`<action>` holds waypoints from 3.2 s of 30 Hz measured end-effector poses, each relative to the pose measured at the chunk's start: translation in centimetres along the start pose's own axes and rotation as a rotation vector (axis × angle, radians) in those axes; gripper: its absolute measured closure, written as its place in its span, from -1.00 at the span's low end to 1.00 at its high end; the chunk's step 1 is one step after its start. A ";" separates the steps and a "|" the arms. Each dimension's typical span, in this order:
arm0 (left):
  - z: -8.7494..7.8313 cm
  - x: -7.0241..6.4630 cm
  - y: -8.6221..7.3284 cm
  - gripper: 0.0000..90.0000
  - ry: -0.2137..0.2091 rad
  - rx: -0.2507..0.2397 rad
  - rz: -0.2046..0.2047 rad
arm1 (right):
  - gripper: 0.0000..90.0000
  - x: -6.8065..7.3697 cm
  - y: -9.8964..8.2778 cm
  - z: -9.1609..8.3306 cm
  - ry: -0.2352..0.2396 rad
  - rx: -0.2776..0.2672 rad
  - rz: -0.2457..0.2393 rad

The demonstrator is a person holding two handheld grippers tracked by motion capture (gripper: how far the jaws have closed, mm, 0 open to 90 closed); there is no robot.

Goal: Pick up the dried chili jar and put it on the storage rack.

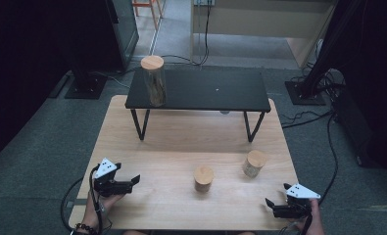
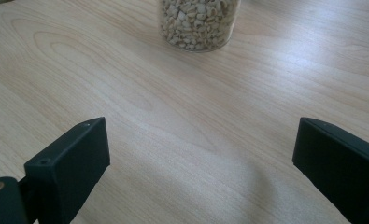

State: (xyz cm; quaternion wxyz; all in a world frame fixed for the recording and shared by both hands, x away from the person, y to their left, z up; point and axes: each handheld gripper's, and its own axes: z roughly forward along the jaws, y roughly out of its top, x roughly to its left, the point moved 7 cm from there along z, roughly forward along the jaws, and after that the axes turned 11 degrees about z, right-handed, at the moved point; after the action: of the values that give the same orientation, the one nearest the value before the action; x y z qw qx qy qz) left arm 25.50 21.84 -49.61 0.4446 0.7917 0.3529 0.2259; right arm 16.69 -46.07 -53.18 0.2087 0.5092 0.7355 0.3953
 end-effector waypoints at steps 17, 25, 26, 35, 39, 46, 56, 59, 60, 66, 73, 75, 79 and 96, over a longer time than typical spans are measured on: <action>0.9 -0.7 -1.6 -0.93 0.010 -0.011 -0.009 | -0.90 3.0 3.9 -0.9 0.047 -0.039 -0.058; 1.0 -0.5 -2.6 -0.93 -0.009 -0.024 -0.037 | -0.90 4.6 5.4 -1.2 0.066 -0.039 -0.090; 1.1 -0.5 -2.7 -0.93 -0.009 -0.021 -0.035 | -0.90 4.7 5.6 -1.2 0.069 -0.039 -0.095; 1.0 -0.4 -3.2 -0.93 -0.013 -0.040 -0.043 | -0.90 6.5 6.7 -0.5 0.100 -0.037 -0.121; 1.0 -0.1 -3.5 -0.93 -0.030 -0.048 -0.051 | -0.90 7.3 7.3 -0.1 0.114 -0.035 -0.135; 1.3 -0.2 -3.3 -0.93 -0.057 -0.021 -0.033 | -0.90 8.5 8.2 0.6 0.139 -0.022 -0.156; 1.1 -0.2 -3.6 -0.93 -0.065 -0.040 -0.012 | -0.90 9.5 8.8 1.5 0.169 -0.010 -0.166; 0.9 -0.2 -3.7 -0.93 -0.062 -0.053 -0.025 | -0.90 9.9 9.0 1.9 0.175 -0.002 -0.173; 0.9 -0.2 -3.8 -0.93 -0.060 -0.056 -0.027 | -0.90 10.0 9.0 2.0 0.177 -0.002 -0.172; 0.8 -0.3 -3.8 -0.93 -0.058 -0.060 -0.024 | -0.90 10.6 9.3 2.5 0.186 0.004 -0.183; 0.8 -0.5 -3.8 -0.93 -0.055 -0.061 -0.016 | -0.89 11.4 9.5 3.2 0.201 0.015 -0.194; 0.8 -0.5 -3.8 -0.93 -0.056 -0.059 -0.009 | -0.89 11.6 9.6 3.5 0.202 0.017 -0.200; 0.8 -0.5 -3.8 -0.93 -0.057 -0.060 -0.008 | -0.89 12.1 9.8 4.0 0.205 0.025 -0.203; 0.9 -0.6 -3.7 -0.92 -0.065 -0.051 0.006 | -0.79 13.9 11.1 6.1 0.242 0.047 -0.233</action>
State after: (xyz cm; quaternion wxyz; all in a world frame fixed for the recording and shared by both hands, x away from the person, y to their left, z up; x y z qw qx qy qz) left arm 24.36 22.25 -53.30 0.4751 0.7882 0.3299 0.2100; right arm 22.00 -29.26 -46.70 0.1508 0.3739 0.8184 0.4094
